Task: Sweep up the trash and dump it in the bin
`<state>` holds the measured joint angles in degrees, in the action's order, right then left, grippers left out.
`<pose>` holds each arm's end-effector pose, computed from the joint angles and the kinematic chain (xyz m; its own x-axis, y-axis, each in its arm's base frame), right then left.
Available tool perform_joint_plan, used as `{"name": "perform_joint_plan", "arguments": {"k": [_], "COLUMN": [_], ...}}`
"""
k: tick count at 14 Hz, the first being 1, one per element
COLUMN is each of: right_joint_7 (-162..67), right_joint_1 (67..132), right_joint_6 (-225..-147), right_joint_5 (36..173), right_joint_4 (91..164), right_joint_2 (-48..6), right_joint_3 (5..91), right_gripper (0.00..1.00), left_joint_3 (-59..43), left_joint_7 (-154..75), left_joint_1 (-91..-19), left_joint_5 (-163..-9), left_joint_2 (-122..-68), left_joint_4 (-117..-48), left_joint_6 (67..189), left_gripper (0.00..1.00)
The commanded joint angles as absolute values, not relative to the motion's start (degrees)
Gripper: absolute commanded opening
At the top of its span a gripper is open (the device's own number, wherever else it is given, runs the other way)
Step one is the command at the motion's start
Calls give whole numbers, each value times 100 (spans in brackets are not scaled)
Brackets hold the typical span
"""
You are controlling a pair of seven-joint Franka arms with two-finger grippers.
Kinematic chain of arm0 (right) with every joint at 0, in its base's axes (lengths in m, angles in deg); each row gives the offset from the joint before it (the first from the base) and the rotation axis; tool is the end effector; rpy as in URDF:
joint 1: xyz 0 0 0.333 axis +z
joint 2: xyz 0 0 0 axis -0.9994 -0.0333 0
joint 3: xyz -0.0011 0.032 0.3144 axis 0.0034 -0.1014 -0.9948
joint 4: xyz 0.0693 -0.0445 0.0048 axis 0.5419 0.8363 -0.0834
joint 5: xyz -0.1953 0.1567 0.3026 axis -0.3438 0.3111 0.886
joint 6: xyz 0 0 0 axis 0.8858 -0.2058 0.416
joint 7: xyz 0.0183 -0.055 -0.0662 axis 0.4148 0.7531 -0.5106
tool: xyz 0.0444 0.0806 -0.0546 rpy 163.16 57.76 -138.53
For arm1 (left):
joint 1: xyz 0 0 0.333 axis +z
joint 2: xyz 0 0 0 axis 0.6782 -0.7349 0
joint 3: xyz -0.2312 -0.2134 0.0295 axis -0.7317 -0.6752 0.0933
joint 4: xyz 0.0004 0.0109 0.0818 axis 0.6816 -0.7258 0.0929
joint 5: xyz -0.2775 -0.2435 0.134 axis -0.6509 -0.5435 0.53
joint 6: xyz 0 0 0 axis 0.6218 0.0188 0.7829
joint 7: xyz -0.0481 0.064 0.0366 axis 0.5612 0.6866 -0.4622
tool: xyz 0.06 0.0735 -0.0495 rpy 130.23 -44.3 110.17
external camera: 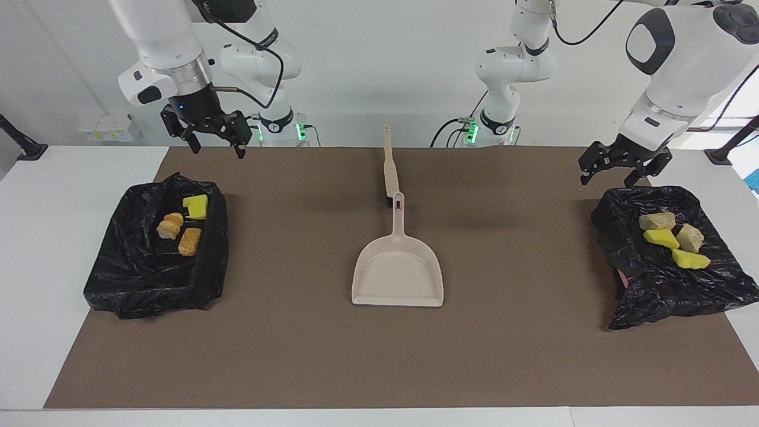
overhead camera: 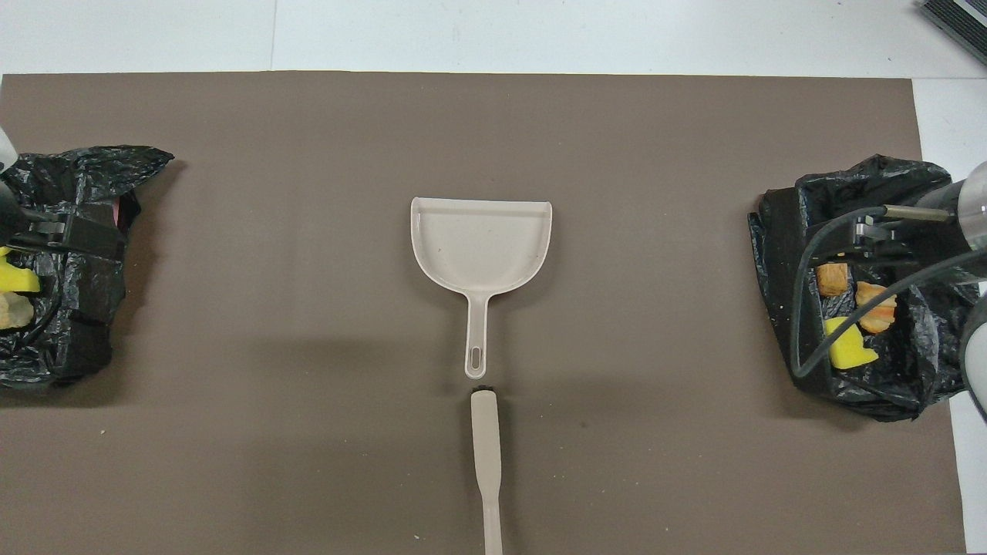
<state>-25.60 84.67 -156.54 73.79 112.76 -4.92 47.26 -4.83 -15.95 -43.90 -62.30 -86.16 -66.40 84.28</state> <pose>0.5441 0.0437 0.6391 0.9874 -0.1581 -0.0026 -0.1581 -0.9874 0.0093 0.5683 -0.0087 0.5905 0.9888 -0.1492 0.0033 -0.1493 -0.9886 0.0199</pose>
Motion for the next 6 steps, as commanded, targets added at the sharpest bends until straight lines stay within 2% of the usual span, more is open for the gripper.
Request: {"name": "perform_joint_plan", "arguments": {"k": [1, 6], "right_joint_7": [-2655, -2654], "right_joint_1": [8405, 8405], "right_joint_6": [-15596, -15596], "right_joint_5": [7353, 7344], "right_joint_4": [11277, 11278], "right_joint_2": [-459, -459], "right_joint_3": [4667, 4667], "right_gripper": [100, 100], "left_joint_3": [-465, -456], "left_joint_7": [-1508, -1446], "left_joint_1": [-4420, -4384], "left_joint_5": [-6104, -6086], "left_joint_2": [-8500, -8517], "left_joint_4": [-6630, -6567], "left_joint_6": [8203, 8061], "left_gripper": [100, 100]}}
